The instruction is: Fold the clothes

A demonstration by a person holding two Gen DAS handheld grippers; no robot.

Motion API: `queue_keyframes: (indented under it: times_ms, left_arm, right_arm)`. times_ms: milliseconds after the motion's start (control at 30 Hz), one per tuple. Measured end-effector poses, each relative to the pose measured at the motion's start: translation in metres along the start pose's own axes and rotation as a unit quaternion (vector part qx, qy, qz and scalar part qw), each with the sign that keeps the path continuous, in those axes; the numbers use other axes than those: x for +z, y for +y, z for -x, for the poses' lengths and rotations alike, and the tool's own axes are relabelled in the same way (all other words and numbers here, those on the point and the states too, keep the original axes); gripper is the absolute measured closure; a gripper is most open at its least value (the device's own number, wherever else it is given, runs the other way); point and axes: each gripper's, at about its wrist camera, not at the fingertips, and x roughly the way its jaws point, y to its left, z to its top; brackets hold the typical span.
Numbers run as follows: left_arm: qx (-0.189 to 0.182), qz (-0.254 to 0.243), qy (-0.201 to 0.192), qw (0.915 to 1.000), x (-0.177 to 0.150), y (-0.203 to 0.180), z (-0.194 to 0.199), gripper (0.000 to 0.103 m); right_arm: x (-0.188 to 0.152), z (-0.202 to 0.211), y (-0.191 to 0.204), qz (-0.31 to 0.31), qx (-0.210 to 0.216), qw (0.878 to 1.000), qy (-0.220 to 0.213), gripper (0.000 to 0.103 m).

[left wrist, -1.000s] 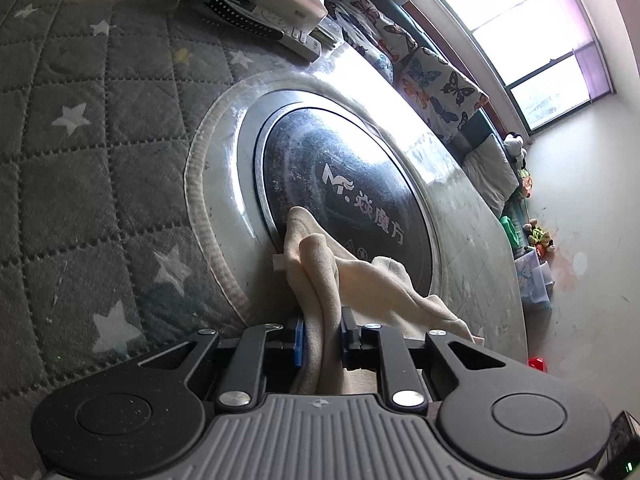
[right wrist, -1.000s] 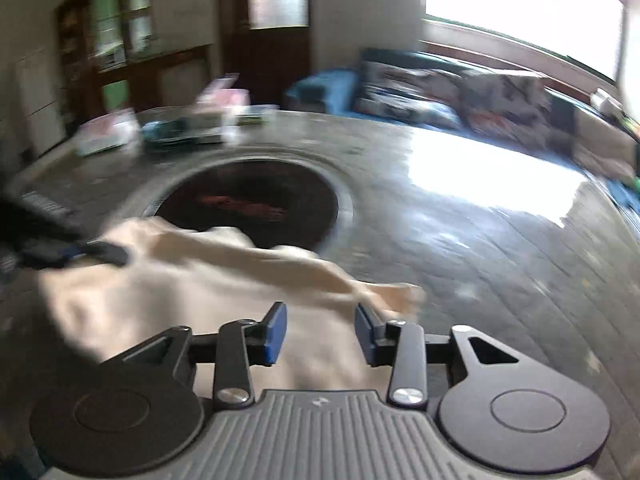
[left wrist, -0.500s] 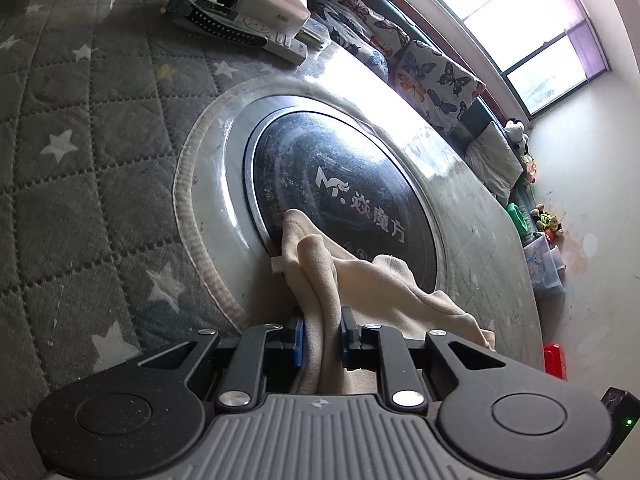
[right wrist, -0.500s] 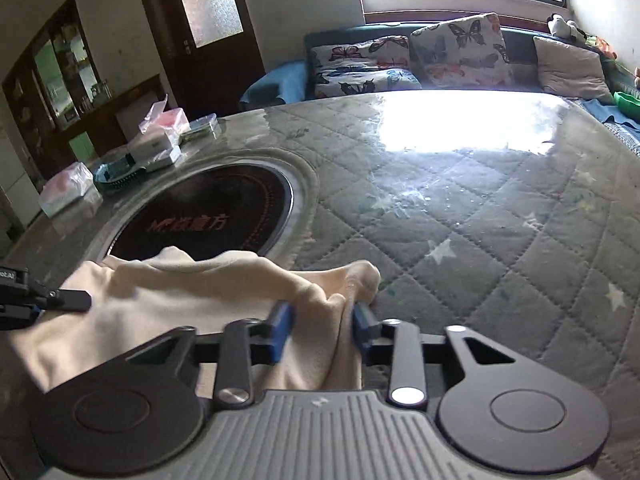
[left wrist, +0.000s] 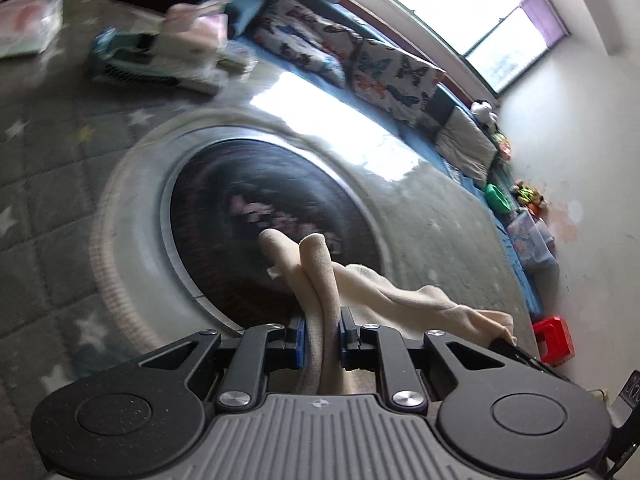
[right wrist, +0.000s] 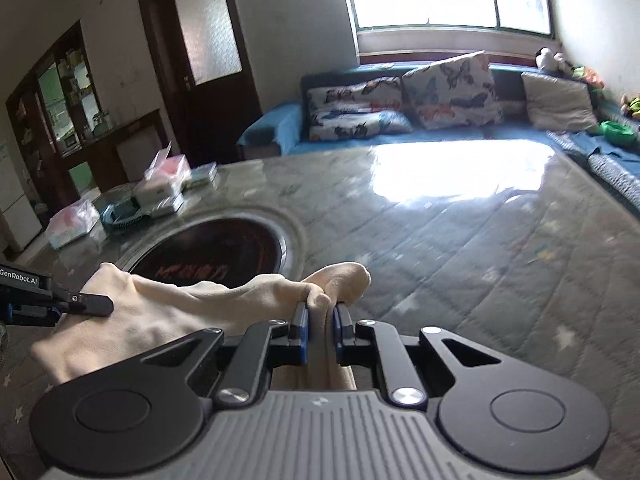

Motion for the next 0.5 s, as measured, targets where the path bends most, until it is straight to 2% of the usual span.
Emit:
queue_keyframes:
  times_ms: [300,500]
  left_arm:
    - [-0.031,-0.056,0.015,0.9978,0.001,-0.072,-0.038,0.086]
    - [-0.05,-0.088,0.029,0.9944,0.0,-0.119,-0.072,0.086]
  right_arm:
    - [0.016,0.033,-0.049,-0.021,-0.065,0.997,-0.04,0.092]
    - [0.022,0.038,-0.086,-0.036,-0.118,0.991,-0.045,0.092]
